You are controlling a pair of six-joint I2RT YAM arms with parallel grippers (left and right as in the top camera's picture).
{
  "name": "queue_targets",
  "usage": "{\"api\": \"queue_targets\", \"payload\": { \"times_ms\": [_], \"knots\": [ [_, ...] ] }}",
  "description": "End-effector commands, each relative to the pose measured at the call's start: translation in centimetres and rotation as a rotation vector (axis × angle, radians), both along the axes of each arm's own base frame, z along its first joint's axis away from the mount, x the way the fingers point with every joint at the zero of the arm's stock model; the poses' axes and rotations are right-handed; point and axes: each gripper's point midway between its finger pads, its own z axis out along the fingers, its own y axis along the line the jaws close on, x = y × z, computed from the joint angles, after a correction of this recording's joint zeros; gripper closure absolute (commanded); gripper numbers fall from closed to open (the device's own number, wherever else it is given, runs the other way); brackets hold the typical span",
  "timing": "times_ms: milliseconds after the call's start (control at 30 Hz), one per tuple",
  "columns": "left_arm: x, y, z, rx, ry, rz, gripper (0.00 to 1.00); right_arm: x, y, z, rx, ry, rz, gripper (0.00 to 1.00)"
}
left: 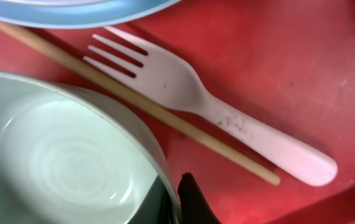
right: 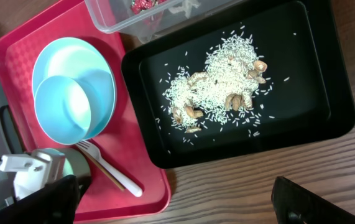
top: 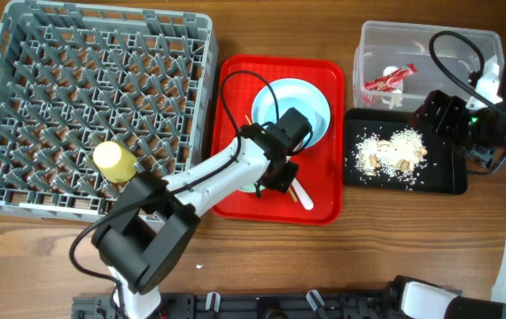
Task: Sort waste into correct bins and load items into the dishwasher rack
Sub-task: 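Grasp the green bowl on the red tray with the left gripper, then place the green bowl upside down in the dish rack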
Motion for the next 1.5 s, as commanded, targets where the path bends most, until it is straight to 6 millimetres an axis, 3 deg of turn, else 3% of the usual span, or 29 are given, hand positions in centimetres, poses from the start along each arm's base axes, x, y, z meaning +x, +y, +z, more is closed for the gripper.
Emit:
{"api": "queue_targets", "payload": {
  "times_ms": [0,200,300,433,567,700,900,1067,1200,1300,1467],
  "knots": [
    [-0.1,-0.6,3.1,-0.068,-0.031,-0.01,0.96,0.0,0.2,0.9,0.005,-0.03,0.009,0.0],
    [0.4,-0.8,9.5,-0.186,-0.154,-0.005,0.96,-0.1,0.2,0.9,0.005,-0.029,0.009,0.0],
    [1.5,0.6,13.1,-0.248,-0.23,0.034,0.96,-0.1,0.2,0.9,0.006,-0.027,0.009,0.0],
    [4.3,4.7,17.6,-0.319,-0.345,0.152,0.96,-0.1,0.2,0.9,0.006,-0.027,0.009,0.0],
    [6.6,9.2,22.4,-0.498,-0.415,0.187,0.96,-0.1,0.2,0.9,0.006,-0.027,0.009,0.0],
    [8.1,13.3,24.5,-0.694,-0.402,0.193,0.96,-0.1,0.2,0.9,0.006,-0.027,0.009,0.0],
    [10.0,19.2,25.2,-0.94,-0.357,0.25,0.96,-0.1,0.2,0.9,0.006,-0.027,0.009,0.0],
    [11.6,22.5,24.5,-1.179,-0.29,0.249,0.96,-0.1,0.2,0.9,0.006,-0.027,0.009,0.0],
    [13.0,24.3,22.4,-1.286,-0.239,0.265,0.96,-0.1,0.2,0.9,0.004,-0.027,0.012,0.0],
    [14.1,25.6,20.0,-1.3,-0.212,0.311,0.96,-0.1,0.2,0.9,0.004,-0.027,0.012,0.0],
    [15.1,27.0,17.8,-1.313,-0.212,0.334,0.96,-0.1,0.2,0.9,0.004,-0.027,0.012,0.0]
  ]
}}
